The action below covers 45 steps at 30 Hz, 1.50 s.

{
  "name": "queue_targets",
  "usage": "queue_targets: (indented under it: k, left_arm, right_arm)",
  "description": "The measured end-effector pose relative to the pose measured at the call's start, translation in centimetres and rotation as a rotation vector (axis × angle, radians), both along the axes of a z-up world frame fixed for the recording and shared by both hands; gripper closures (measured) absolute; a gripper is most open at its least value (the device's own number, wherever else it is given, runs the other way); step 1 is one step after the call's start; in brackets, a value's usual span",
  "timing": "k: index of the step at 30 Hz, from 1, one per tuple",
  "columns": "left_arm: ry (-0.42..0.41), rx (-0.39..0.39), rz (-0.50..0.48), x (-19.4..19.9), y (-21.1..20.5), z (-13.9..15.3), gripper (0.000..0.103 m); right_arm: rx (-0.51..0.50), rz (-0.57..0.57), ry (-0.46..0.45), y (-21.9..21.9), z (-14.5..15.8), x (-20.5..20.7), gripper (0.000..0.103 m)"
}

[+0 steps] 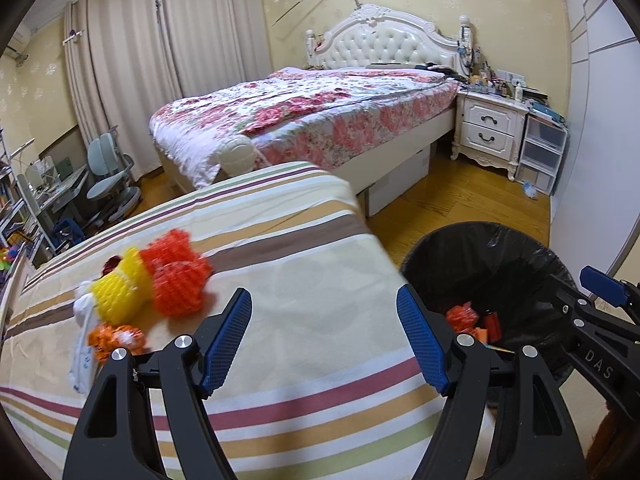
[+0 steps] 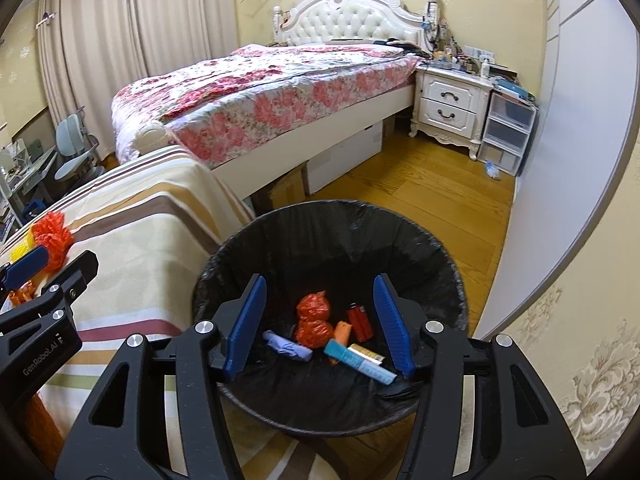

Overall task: Collect trash
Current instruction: 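Move both open tools back over the bed toward the remaining items, then close the left tool on the white tube packet while the right tool closes on the orange plastic bag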

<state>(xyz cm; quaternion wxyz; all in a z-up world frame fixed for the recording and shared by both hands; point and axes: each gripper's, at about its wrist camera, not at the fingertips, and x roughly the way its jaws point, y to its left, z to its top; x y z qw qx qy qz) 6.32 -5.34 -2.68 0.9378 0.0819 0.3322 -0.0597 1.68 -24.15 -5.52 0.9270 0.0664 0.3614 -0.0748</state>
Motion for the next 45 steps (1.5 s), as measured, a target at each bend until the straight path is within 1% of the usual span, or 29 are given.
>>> queue_targets:
  k: [6, 14, 18, 23, 27, 34, 36, 37, 40, 45]
  left_arm:
    - [0.014, -0.015, 0.076, -1.3, 4.9, -0.2, 0.03]
    - [0.039, -0.004, 0.215, -3.4, 12.0, -1.3, 0.03]
    - [0.065, -0.02, 0.285, -3.6, 15.3, -1.6, 0.03]
    - [0.09, -0.016, 0.333, -3.3, 18.2, -2.0, 0.03]
    - [0.124, -0.029, 0.349, -2.6, 19.7, -2.3, 0.03]
    - [0.158, -0.028, 0.324, -1.5, 20.8, -2.7, 0.031]
    - [0.165, -0.014, 0.307, -1.3, 21.0, -2.8, 0.045]
    - [0.176, -0.014, 0.295, -1.3, 21.1, -3.0, 0.049]
    - [0.172, -0.038, 0.27, -1.6, 21.5, -2.9, 0.053]
    - [0.157, -0.023, 0.268, -2.9, 22.0, -2.8, 0.055]
  right_arm:
    - [0.002, 0.093, 0.011, 4.3, -0.3, -0.2, 0.048]
    - [-0.016, 0.231, 0.029, 10.7, -0.4, -0.2, 0.048]
    - [-0.02, 0.299, 0.044, 13.9, -0.4, -0.1, 0.048]
    - [-0.035, 0.383, 0.063, 17.8, -0.4, 0.1, 0.048]
    - [-0.061, 0.437, 0.081, 20.9, -0.5, 0.5, 0.048]
    - [-0.079, 0.48, 0.091, 23.7, -0.5, 0.7, 0.048]
    - [-0.083, 0.487, 0.092, 24.1, -0.5, 0.6, 0.048]
    - [-0.083, 0.49, 0.092, 24.3, -0.5, 0.6, 0.048]
    - [-0.084, 0.496, 0.095, 24.7, -0.5, 0.6, 0.048]
    - [-0.091, 0.521, 0.091, 25.8, -0.5, 0.4, 0.048]
